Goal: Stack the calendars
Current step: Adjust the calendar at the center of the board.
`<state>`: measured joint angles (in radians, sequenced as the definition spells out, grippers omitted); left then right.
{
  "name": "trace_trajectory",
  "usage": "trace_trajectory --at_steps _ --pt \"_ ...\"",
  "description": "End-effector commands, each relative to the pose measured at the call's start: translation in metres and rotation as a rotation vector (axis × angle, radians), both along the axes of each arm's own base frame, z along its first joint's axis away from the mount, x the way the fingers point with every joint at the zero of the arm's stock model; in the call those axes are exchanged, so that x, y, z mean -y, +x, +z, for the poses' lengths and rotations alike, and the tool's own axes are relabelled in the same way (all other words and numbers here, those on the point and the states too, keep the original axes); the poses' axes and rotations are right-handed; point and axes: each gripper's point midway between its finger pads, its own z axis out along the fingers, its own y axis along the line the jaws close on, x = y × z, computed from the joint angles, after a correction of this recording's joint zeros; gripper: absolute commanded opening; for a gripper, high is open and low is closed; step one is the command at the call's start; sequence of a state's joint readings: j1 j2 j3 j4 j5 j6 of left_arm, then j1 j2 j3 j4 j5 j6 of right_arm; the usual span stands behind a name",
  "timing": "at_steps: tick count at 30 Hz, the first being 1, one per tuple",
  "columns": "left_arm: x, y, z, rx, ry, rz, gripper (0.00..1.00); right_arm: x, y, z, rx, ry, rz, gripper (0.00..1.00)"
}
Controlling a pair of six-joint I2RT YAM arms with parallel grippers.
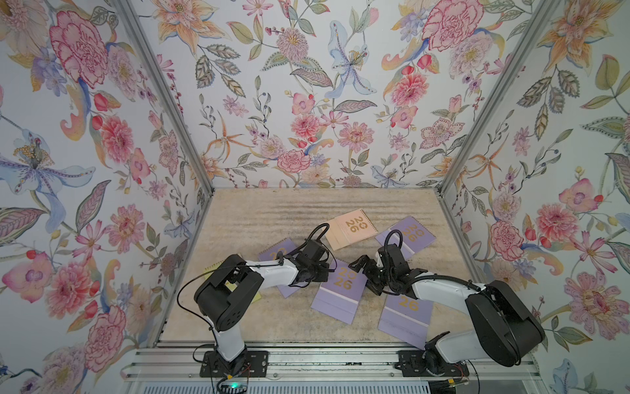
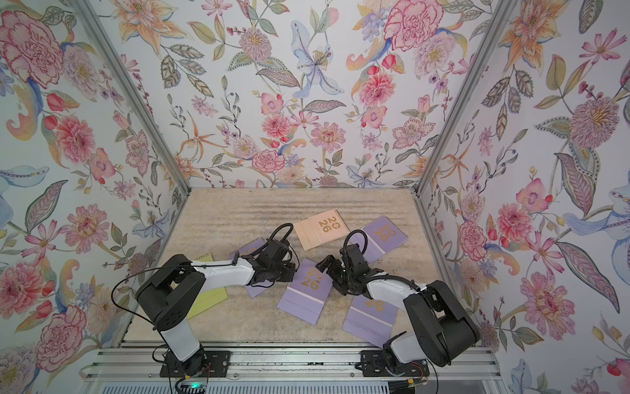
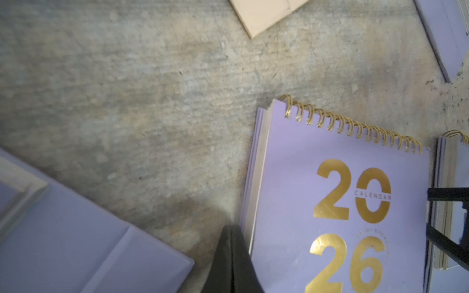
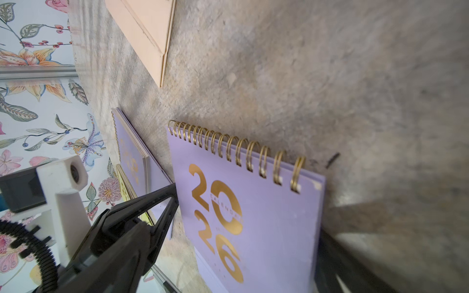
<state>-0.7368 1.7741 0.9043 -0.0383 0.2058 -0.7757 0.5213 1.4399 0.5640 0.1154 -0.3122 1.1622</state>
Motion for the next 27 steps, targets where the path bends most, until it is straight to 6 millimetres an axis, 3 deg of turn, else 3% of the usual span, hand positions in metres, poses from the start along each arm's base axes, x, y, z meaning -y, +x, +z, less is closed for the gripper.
trace_trajectory --at_steps 1,6,15,22,27 --pt "0.01 -0.006 0.0 -0.038 -0.026 -0.01 0.0 0.007 -0.013 -0.019 -0.069 -0.063 0.034 0.99" --pt "0.007 -0.004 0.002 -0.033 -0.015 0.007 0.0 0.001 -0.007 -0.022 -0.074 -0.063 0.073 0.99" --pt "-0.006 0.0 0.011 -0.012 0.029 0.072 0.0 0.019 0.01 -0.031 -0.124 -0.182 0.121 0.99" --pt "-0.009 -0.005 0.006 -0.035 0.029 0.085 0.0 0.031 0.007 -0.036 -0.162 -0.296 0.172 0.99" --pt "-0.005 -0.006 0.009 -0.037 0.005 0.079 0.0 0.015 0.014 -0.034 -0.147 -0.28 0.231 0.99"
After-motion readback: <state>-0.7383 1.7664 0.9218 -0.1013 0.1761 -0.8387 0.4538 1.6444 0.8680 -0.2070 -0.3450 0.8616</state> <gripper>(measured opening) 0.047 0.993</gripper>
